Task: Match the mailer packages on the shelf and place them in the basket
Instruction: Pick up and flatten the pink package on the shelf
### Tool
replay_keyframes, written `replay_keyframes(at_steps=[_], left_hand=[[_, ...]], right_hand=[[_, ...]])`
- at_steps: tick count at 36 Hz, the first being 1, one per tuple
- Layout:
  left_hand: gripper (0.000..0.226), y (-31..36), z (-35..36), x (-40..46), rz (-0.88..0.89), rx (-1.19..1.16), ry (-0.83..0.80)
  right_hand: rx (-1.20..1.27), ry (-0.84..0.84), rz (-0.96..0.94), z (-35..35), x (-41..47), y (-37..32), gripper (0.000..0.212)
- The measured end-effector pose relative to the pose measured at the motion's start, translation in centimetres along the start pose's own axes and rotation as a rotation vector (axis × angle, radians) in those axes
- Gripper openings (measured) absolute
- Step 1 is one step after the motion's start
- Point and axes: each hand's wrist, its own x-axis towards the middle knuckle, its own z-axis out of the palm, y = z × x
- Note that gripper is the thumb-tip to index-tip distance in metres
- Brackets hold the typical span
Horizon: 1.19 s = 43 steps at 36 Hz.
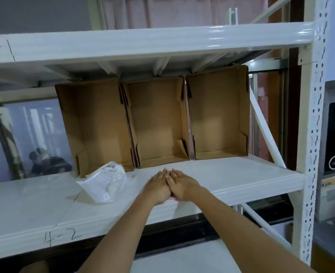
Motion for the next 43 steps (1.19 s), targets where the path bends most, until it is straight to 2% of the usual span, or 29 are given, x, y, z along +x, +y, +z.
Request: replay_keyframes(at_steps=[5,10,16,22,26,32,38,43], left_hand=[[0.071,-0.3,0.2,0.3,0.0,-0.047,-0.011],[0.061,0.4,-0.2,-0.1,-0.074,-0.12,0.003],[0.052,0.6,-0.5,-0.4,-0.138,-0.164,0.008],[0.052,0.6,-0.2,-0.5,-0.126,-0.031,0.035],[0.057,0.5,-0.1,-0.5,-0.116,0.004,0.003],[0.056,0.7,-0.5,-0.7,-0.147,0.007,-0.029],[0.054,0.7,-0.1,-0.6,-0.17,-0.002,-0.017],[0.052,1.1,-0.2,-0.7,-0.182,0.037,0.007]], right_hand=[[0.003,0.008,0.005,0.1,0.3,0.0,0.084],[0.01,-0.022,0.021,0.1,0.4,0.0,0.078],[0.085,-0.033,0.068,0.0,0.3,0.0,0.062],[0.09,-0.015,0.105,0.3,0.3,0.0,0.073],[0.188,-0.002,0.219,0.4,0.3,-0.3,0.059],[0.319,0.004,0.392,0.3,0.5,-0.8,0.077],[0.344,0.006,0.387,0.0,-0.1,-0.7,0.081],[0.331,0.095,0.393,0.5,-0.3,-0.5,0.079]])
